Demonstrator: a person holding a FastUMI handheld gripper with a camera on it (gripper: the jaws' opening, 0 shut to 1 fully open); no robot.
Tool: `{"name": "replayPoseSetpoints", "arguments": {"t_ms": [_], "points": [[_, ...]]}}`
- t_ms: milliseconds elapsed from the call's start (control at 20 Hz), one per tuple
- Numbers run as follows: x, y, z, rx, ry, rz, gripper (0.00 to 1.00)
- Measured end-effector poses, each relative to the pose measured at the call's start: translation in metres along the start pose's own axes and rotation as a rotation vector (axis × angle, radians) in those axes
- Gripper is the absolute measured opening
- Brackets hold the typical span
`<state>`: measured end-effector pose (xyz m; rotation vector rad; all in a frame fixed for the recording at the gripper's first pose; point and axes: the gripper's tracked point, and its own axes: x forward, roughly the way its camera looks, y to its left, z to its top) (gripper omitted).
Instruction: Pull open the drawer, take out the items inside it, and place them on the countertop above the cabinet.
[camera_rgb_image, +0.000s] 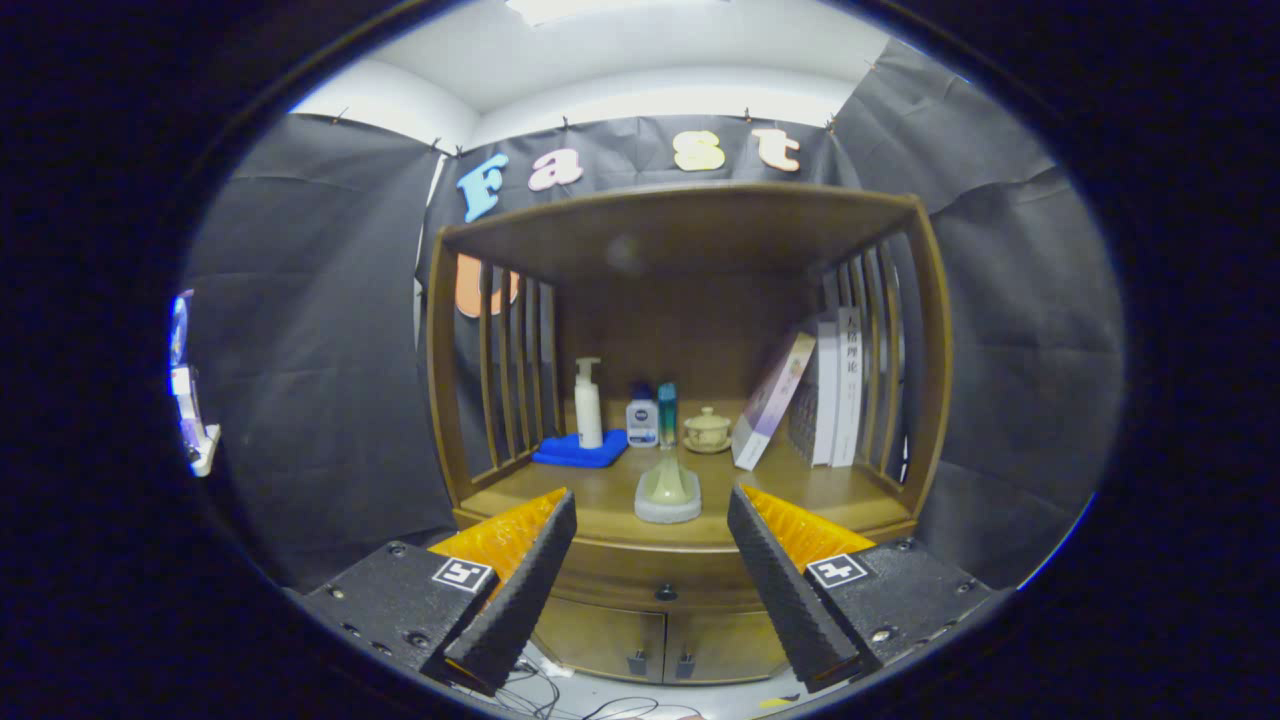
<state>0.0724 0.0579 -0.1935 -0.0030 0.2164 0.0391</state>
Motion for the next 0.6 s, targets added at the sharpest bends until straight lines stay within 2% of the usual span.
{"name": "replayPoseSetpoints", "arguments": {"t_ms": [350, 600], "points": [[-0.074, -0.016, 0.082, 0.004, -0.106, 0.018, 0.99], [-0.117, -0.020, 0.113, 0.022, -0.142, 0.055, 0.99]]}}
